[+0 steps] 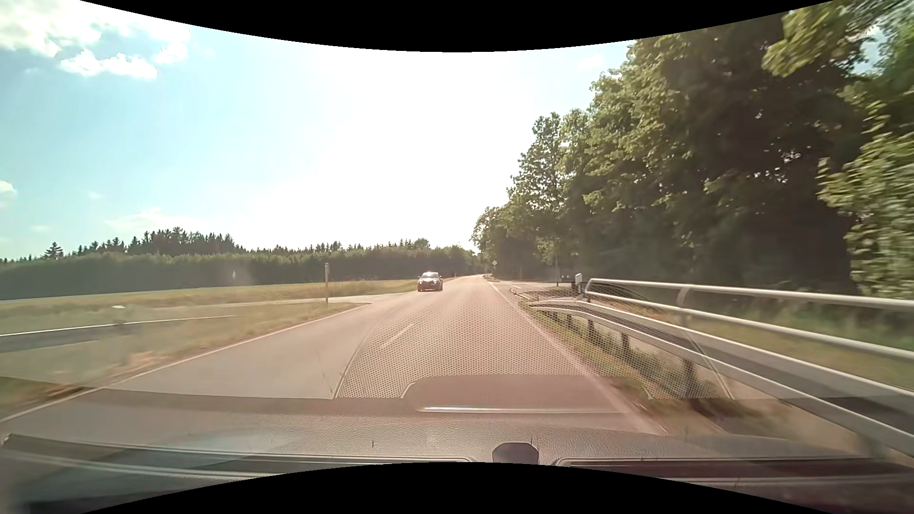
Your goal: Follow the waypoints while adhering to traffic rules and regulations
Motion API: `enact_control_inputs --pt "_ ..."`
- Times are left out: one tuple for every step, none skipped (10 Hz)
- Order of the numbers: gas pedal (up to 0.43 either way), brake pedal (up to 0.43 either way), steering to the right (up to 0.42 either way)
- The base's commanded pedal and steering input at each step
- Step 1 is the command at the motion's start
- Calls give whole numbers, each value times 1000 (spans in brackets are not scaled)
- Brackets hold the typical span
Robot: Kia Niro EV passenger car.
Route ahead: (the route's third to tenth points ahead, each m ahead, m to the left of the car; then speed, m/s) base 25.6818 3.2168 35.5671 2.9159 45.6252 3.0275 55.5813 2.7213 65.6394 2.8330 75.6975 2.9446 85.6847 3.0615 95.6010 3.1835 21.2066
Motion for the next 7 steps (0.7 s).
enact_control_inputs --pt "67 6 -5" --pt "67 6 -5" --pt "67 6 -5" --pt "67 6 -5" --pt "67 6 -4" --pt "67 6 -4" --pt "67 6 -3"
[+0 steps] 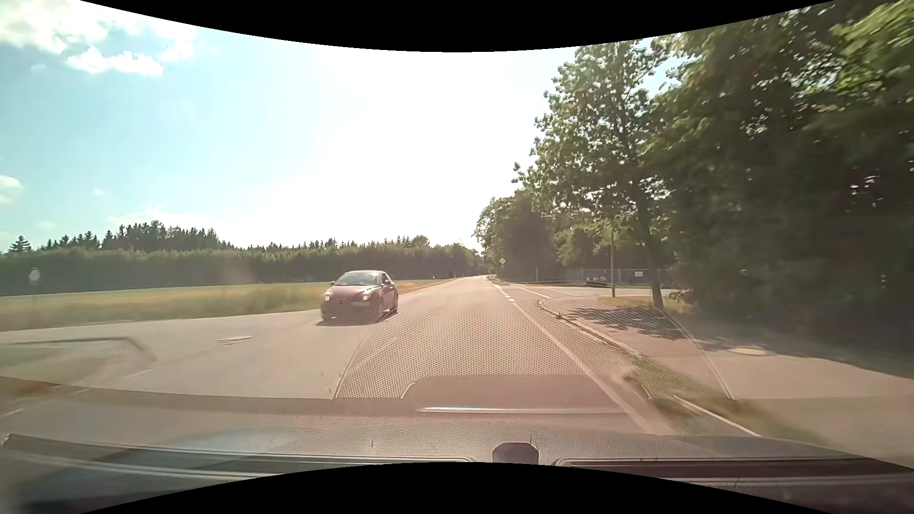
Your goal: Follow the waypoints while adhering to traffic rules and regulations
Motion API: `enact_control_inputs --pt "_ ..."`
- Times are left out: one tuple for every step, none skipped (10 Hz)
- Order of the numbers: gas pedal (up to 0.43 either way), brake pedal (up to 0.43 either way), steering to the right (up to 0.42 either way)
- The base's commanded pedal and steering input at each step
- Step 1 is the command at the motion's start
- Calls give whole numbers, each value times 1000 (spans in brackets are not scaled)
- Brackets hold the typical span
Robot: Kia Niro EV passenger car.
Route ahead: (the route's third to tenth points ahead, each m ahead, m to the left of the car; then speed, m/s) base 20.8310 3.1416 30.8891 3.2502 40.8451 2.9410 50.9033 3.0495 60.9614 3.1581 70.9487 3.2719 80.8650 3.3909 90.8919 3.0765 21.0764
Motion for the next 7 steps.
enact_control_inputs --pt "67 6 -1" --pt "67 6 0" --pt "67 6 0" --pt "67 6 0" --pt "67 6 0" --pt "67 6 0" --pt "67 6 0"
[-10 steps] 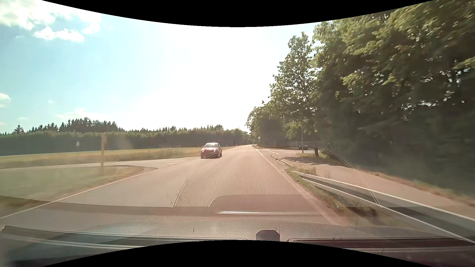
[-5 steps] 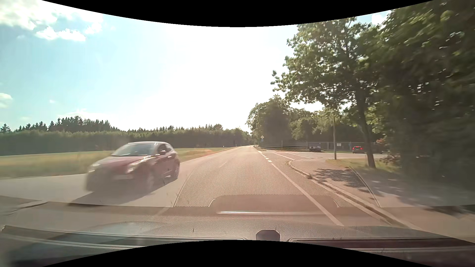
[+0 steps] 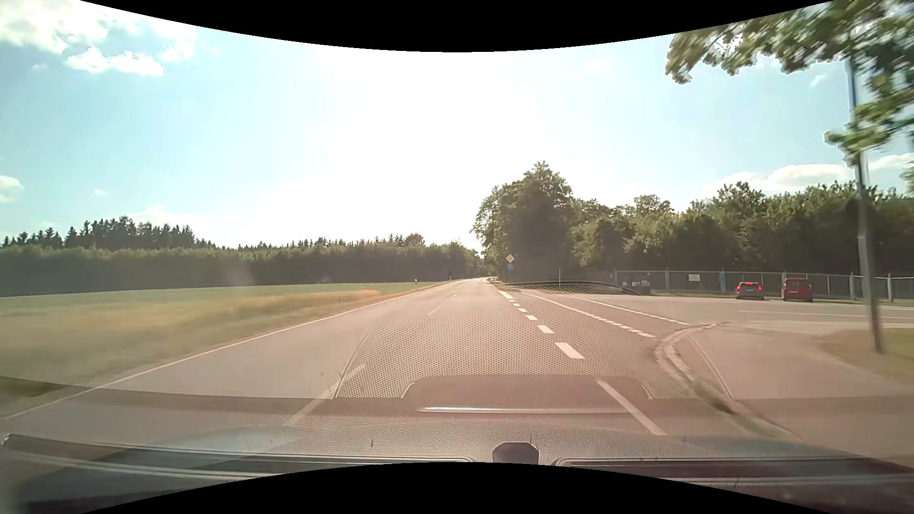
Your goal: Follow the waypoints while adhering to traffic rules and regulations
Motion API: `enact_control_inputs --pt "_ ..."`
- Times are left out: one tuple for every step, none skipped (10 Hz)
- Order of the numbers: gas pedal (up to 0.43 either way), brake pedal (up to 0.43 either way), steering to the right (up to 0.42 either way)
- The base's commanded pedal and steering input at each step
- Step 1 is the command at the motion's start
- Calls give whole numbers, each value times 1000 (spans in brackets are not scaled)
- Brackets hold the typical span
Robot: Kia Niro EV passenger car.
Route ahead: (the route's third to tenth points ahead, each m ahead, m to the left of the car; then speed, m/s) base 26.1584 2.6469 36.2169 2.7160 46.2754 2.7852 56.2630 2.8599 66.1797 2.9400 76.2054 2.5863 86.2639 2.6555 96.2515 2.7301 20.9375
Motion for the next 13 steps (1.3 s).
enact_control_inputs --pt "67 6 0" --pt "79 6 0" --pt "79 6 0" --pt "87 6 0" --pt "87 6 -1" --pt "87 6 -1" --pt "87 6 -1" --pt "87 6 -1" --pt "87 6 -1" --pt "87 6 -1" --pt "98 6 -1" --pt "98 6 -1" --pt "98 6 -1"
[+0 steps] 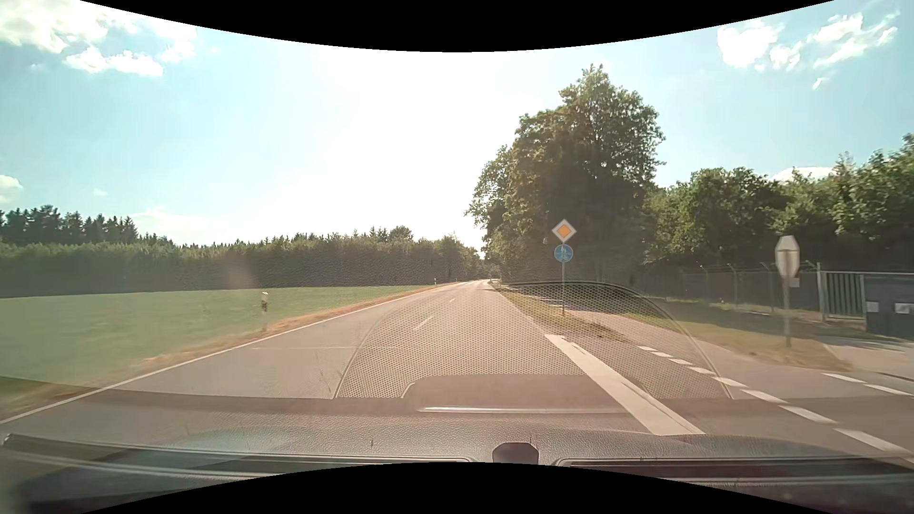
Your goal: Follow the waypoints while adhering to traffic rules and regulations
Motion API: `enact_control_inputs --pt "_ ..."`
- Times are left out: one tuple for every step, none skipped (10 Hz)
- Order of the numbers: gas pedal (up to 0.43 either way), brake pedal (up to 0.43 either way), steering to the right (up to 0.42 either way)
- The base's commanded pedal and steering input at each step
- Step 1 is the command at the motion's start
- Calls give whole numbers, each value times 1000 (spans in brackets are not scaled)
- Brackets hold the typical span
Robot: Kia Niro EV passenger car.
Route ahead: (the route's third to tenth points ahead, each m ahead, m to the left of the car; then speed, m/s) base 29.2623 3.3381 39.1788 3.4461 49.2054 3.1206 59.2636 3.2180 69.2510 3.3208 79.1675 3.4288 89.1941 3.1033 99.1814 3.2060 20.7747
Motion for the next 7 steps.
enact_control_inputs --pt "98 6 -1" --pt "98 6 -1" --pt "98 6 -1" --pt "110 6 -1" --pt "110 6 -1" --pt "110 6 -1" --pt "110 6 -1"
